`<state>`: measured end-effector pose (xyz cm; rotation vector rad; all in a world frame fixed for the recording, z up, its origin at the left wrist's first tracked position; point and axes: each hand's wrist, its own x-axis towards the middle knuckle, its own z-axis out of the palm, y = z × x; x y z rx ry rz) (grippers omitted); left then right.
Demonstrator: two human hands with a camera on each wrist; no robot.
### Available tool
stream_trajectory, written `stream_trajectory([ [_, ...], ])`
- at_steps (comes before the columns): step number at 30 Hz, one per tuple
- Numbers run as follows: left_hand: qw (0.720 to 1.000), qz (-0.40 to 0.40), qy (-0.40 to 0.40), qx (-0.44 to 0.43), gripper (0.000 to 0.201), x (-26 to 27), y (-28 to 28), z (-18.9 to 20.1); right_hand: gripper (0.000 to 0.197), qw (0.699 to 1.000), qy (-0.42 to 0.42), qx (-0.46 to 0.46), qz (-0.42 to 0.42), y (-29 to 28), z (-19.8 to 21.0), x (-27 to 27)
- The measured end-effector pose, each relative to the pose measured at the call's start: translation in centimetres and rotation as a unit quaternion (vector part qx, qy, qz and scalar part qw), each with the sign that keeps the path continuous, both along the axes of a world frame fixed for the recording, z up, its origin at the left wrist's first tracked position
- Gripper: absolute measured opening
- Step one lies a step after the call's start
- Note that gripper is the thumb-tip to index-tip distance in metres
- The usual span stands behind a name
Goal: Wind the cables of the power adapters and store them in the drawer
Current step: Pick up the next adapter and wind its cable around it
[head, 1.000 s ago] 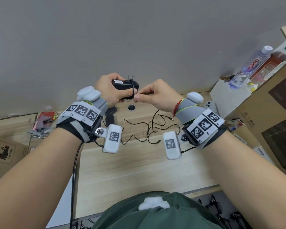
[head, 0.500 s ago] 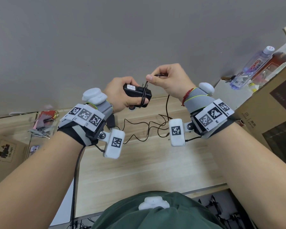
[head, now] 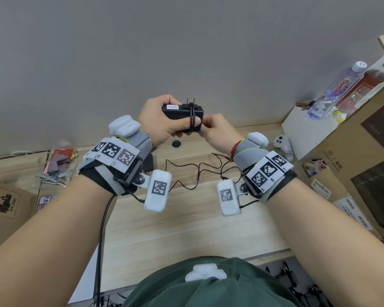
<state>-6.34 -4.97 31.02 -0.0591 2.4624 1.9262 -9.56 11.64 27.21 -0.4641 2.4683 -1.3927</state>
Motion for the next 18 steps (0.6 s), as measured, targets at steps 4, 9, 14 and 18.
stream_trajectory([
  [4, 0.998, 0.056, 0.003, 0.007, 0.035, -0.6, -0.7, -0.4, 0.03, 0.997, -0.004, 0.02, 0.069, -0.3, 0.7, 1.7],
  [9, 0.996, 0.08, -0.007, -0.032, 0.039, -1.0, -1.8, -1.1, 0.027, 0.995, -0.002, 0.028, 0.095, -0.5, 1.9, 2.0],
  [14, 0.992, 0.068, -0.051, -0.097, 0.043, -0.5, -2.5, -1.7, 0.021, 0.996, 0.021, 0.015, 0.086, -0.7, 2.4, 1.3],
  [18, 0.99, 0.032, -0.051, -0.13, 0.043, 0.2, -2.4, -1.7, 0.019, 0.997, 0.045, -0.01, 0.057, -0.6, 2.7, 0.4],
])
